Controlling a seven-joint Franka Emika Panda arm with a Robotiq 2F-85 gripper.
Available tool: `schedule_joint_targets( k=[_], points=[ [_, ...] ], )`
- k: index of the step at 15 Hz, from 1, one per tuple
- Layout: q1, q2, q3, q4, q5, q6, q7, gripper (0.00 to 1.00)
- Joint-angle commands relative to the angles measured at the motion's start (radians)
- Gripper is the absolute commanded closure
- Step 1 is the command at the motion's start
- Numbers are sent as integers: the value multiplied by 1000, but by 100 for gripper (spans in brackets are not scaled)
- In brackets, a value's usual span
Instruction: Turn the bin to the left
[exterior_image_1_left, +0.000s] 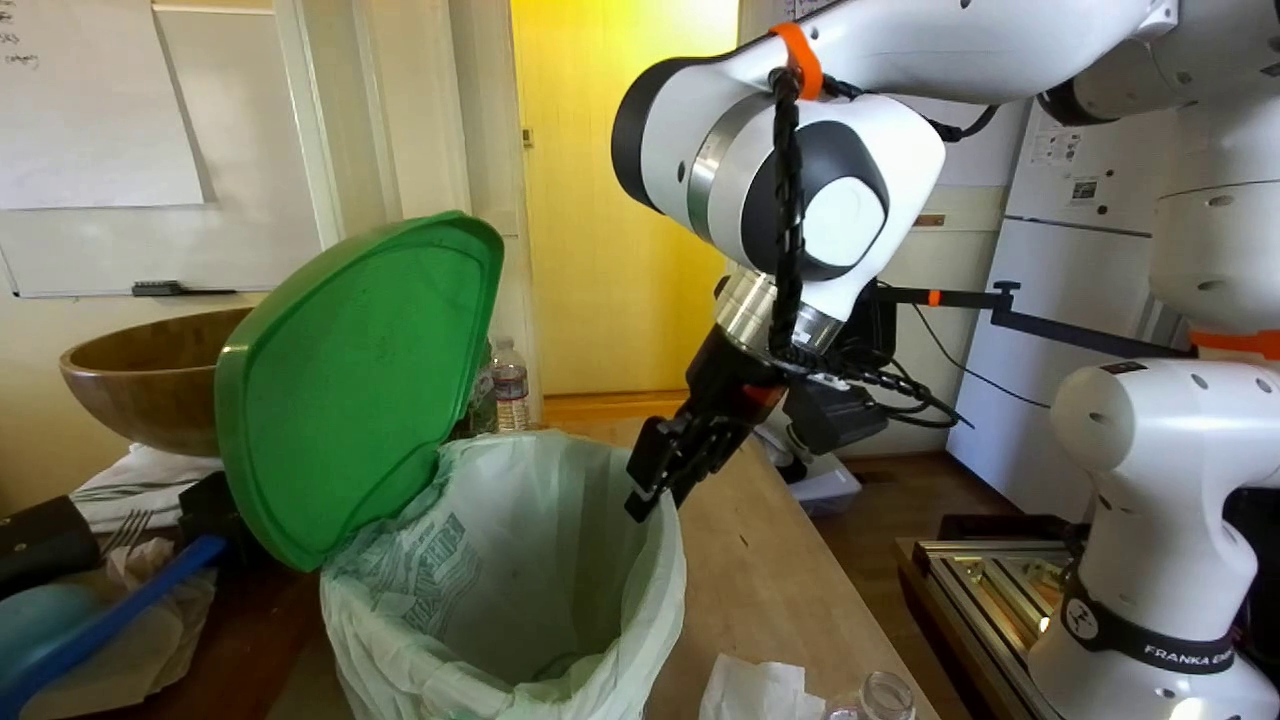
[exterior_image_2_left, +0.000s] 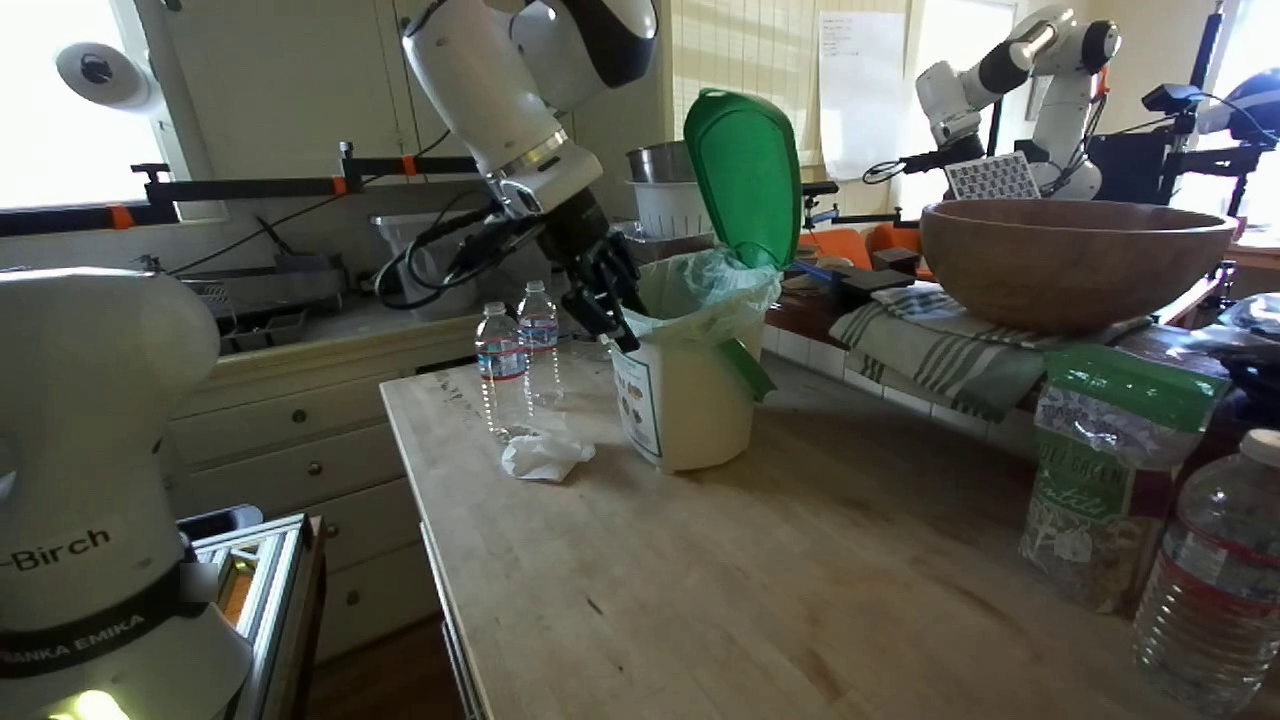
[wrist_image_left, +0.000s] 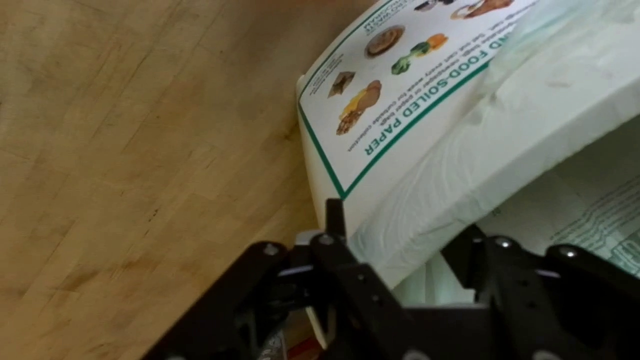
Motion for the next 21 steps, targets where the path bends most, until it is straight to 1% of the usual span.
schedule_joint_targets(
  k=[1,4,5,6,7,11,13,16,18,21],
  points=[
    [54,-9,-62,24,6,13,-45,79],
    [80,-15,-101,24,-3,38,-80,98],
    [86,-16,-109,26,-4,42,-92,94],
    [84,-13,-115,28,-6,42,-97,98],
    [85,-11,-118,32,-7,41,-99,95],
    [74,-21,-130,59,-18,54,-126,95],
    [84,-46,-148,73,-26,92,-182,95],
    [108,-77,-185,94,-33,181,-298,95],
    [121,-89,-209,112,-40,219,-368,95],
    [133,-92,-238,130,-62,222,-449,95]
  ],
)
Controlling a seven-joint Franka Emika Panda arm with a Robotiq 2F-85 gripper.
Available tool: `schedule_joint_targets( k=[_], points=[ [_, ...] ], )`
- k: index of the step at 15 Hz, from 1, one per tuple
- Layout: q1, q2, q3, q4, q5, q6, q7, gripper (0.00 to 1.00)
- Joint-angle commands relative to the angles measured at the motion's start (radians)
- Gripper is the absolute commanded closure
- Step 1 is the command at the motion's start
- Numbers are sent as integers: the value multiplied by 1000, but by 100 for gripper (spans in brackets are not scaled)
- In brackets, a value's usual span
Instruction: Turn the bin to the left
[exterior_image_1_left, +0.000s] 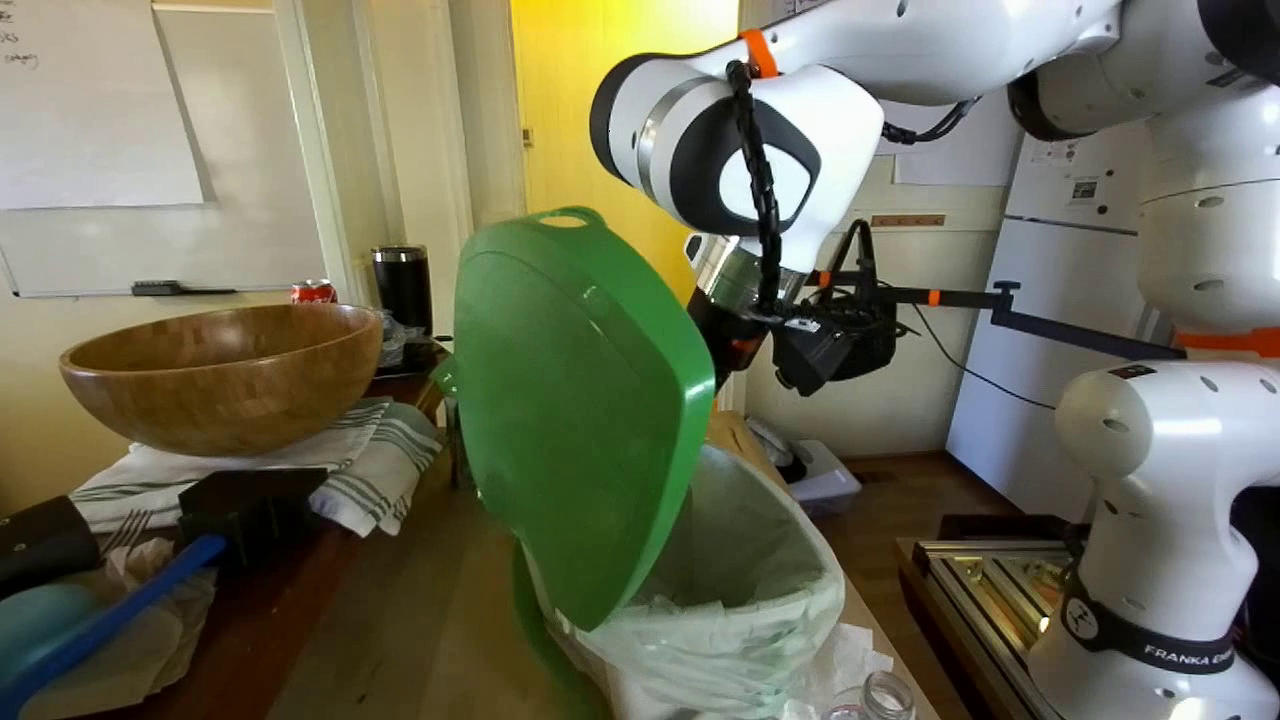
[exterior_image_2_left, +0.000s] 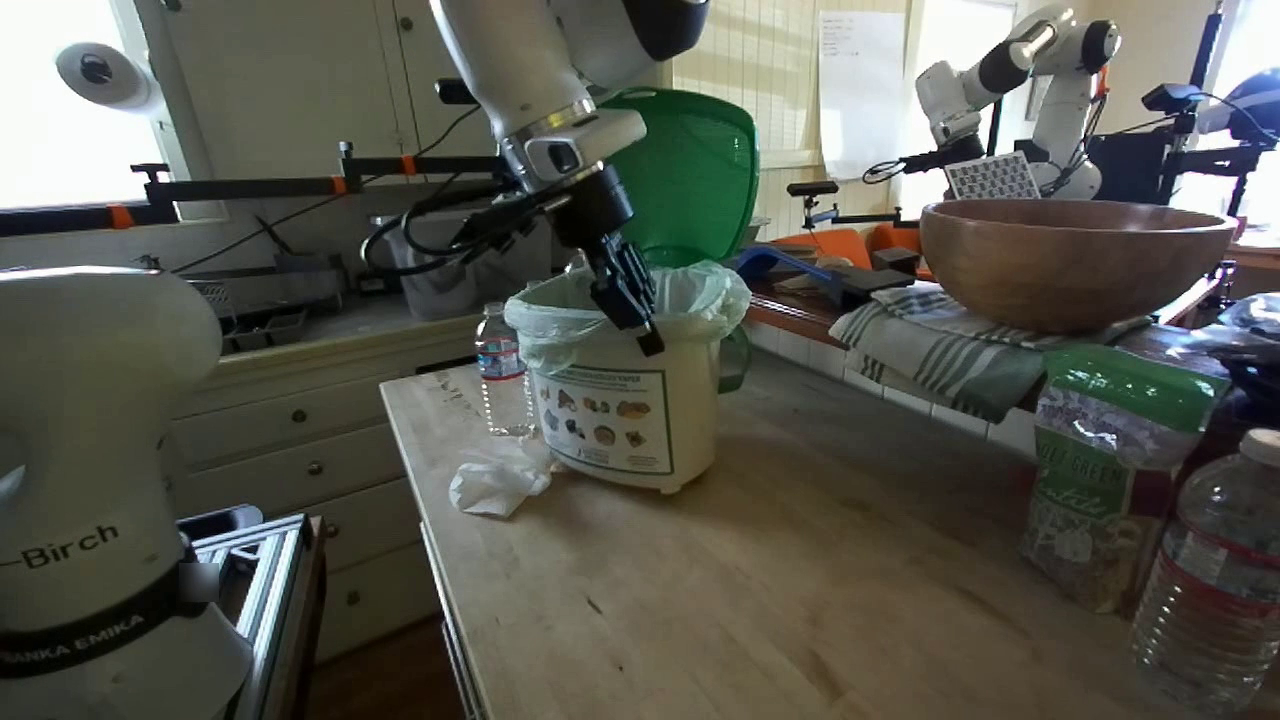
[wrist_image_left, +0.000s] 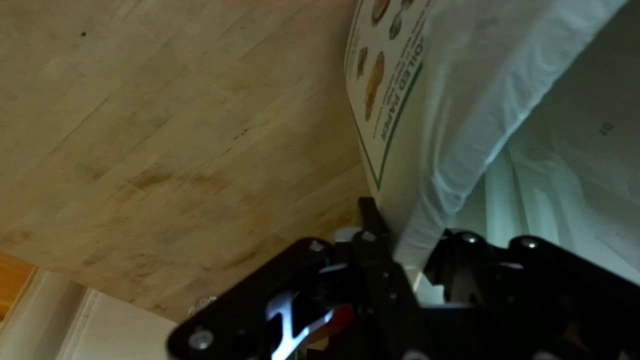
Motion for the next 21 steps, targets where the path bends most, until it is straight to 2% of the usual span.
schedule_joint_targets(
  k=[1,5,8,21],
  points=[
    [60,-91,-33,15,-119,60,-45,95],
    [99,-156,-47,8,-236,59,-71,95],
    [130,-223,-53,18,-279,84,-110,95],
    [248,-402,-100,137,-323,277,-330,95]
  ],
)
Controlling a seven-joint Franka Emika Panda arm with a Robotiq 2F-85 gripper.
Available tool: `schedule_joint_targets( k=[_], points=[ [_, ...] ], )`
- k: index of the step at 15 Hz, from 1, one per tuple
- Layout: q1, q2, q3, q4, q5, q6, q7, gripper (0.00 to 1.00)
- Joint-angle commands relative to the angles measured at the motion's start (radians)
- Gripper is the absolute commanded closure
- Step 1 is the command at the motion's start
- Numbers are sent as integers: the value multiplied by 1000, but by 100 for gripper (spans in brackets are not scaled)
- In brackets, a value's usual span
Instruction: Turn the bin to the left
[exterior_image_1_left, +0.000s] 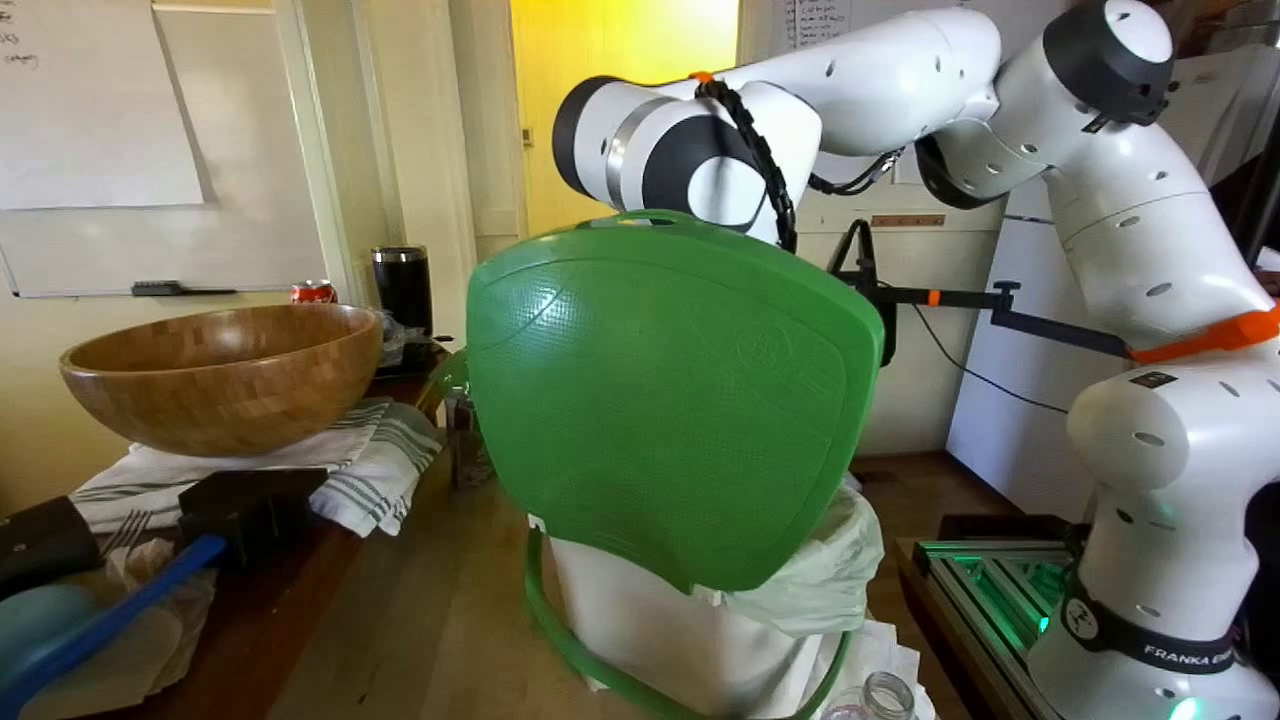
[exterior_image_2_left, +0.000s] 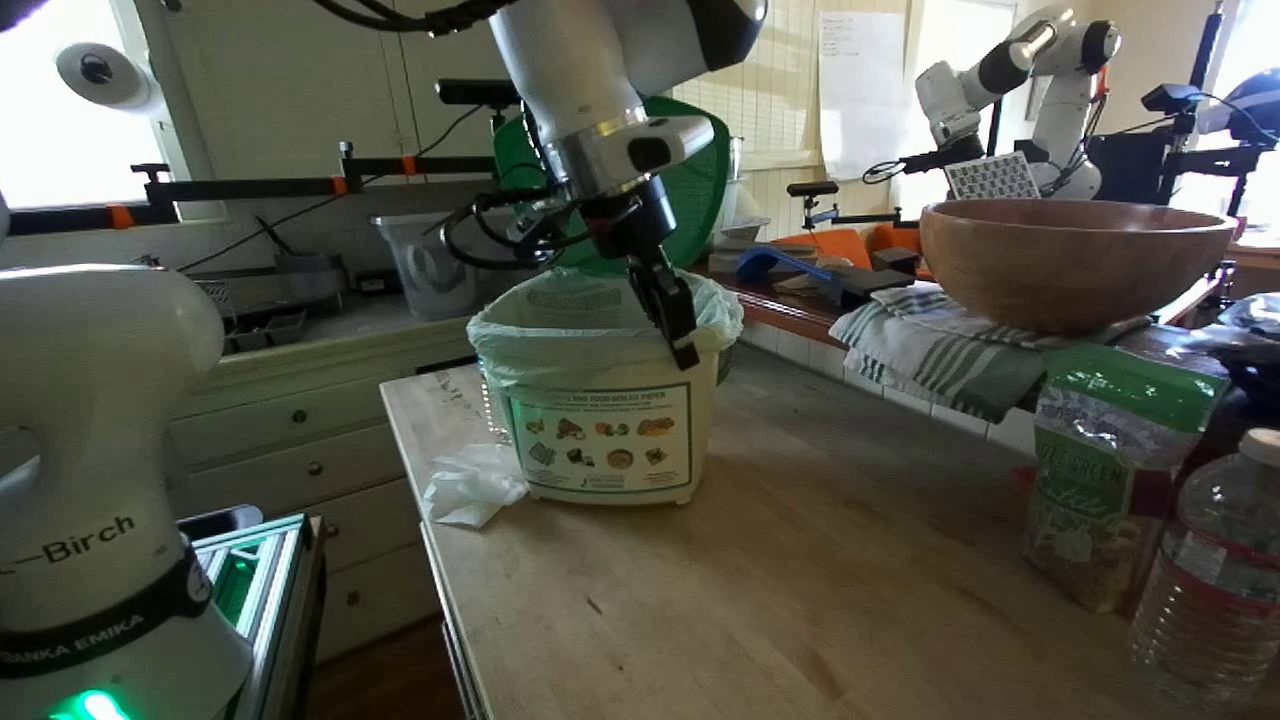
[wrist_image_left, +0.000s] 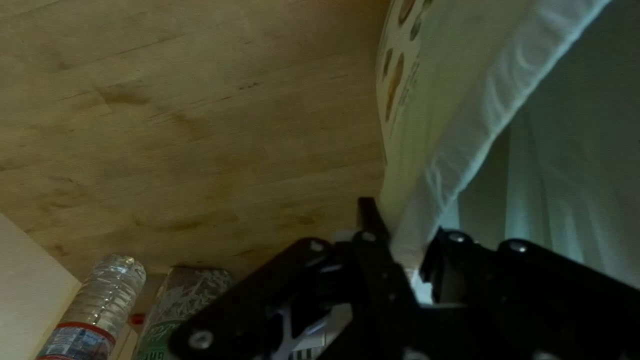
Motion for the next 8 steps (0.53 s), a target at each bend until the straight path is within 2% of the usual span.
schedule_joint_targets(
  k=[1,3,4,5,8],
  points=[
    [72,-70,-32,73,-42,102,-82,95],
    [84,32,-115,89,47,37,-182,95],
    [50,-46,-25,42,-36,55,-63,95],
    [54,-46,-31,47,-39,54,-67,81],
    [51,-50,-20,43,-44,52,-56,81]
  ],
)
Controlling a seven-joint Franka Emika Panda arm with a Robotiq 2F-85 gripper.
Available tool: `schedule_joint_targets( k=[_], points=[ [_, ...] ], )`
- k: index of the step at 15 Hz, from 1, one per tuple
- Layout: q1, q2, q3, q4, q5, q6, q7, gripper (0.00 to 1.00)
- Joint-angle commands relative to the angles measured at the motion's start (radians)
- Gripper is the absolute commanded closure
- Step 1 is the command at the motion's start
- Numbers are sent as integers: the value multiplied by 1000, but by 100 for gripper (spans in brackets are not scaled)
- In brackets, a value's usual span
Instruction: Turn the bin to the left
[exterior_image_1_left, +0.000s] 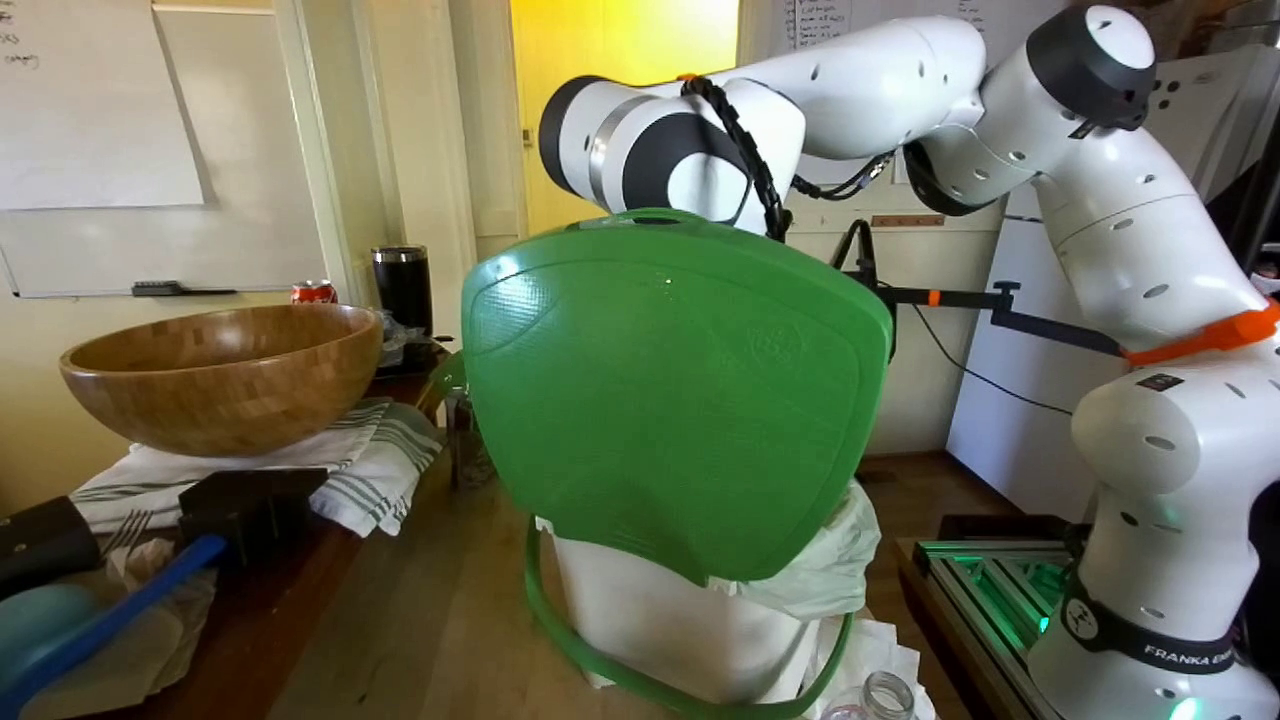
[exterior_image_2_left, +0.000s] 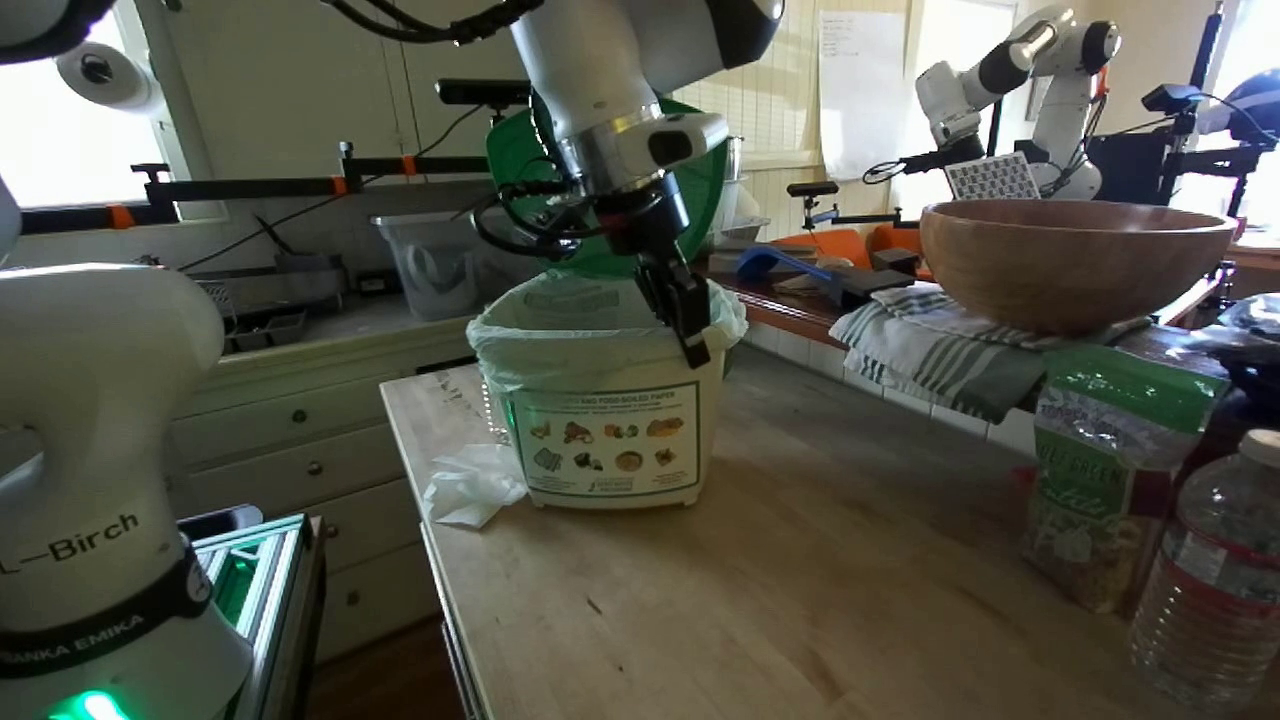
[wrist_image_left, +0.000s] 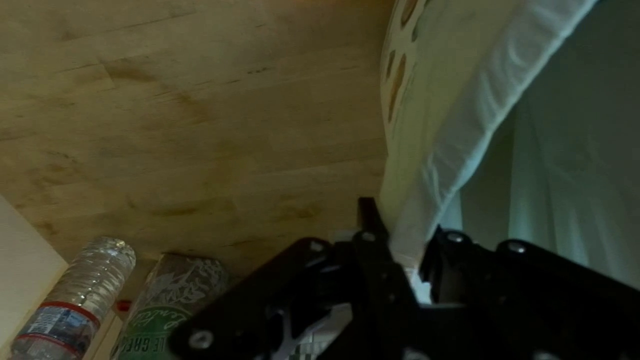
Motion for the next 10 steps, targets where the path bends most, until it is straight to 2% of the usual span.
schedule_joint_targets(
  k=[1,2,3,8,10],
  points=[
    [0,-29,20,-7,-33,20,25,81],
    [0,-29,20,-8,-33,20,26,81],
    [-6,-26,26,-15,-33,11,32,95],
    [16,-76,34,-13,-36,40,-67,95],
    [28,-75,14,-2,-29,47,-122,95]
  ],
)
